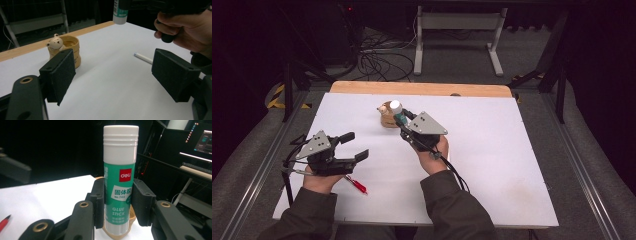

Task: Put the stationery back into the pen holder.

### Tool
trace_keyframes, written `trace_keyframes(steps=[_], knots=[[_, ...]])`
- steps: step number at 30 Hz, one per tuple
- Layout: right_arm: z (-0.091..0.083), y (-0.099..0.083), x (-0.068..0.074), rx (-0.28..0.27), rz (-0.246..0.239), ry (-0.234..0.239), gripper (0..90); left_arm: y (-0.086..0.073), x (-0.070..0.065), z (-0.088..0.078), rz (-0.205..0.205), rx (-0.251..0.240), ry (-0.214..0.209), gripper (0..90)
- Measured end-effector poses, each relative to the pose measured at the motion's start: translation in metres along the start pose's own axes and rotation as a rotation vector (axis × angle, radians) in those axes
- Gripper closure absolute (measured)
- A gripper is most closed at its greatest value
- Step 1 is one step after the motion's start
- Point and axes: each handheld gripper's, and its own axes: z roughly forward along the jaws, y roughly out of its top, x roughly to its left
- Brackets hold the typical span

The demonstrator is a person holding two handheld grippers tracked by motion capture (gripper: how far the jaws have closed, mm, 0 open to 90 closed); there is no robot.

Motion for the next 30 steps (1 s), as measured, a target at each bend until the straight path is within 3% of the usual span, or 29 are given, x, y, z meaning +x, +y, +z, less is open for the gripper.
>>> trace_keyframes(steps=[8,19,27,30], knots=[[0.03,-0.005,-0.011,-0.025,0.023,-0.019,66.0,-0.001,0.0,0.001,0.001,0.005,0.005,19.6],[0.057,-0.014,-0.017,-0.033,0.031,-0.031,66.0,0.001,0.001,-0.002,0.008,-0.008,0.018,20.1],[0.072,-0.026,-0.022,-0.055,0.083,-0.03,66.0,0.001,0.0,-0.002,0.007,-0.008,0.015,20.3],[0.079,-0.033,-0.027,-0.065,0.123,-0.045,66.0,0.001,0.002,-0.003,0.005,-0.012,0.018,20.3]])
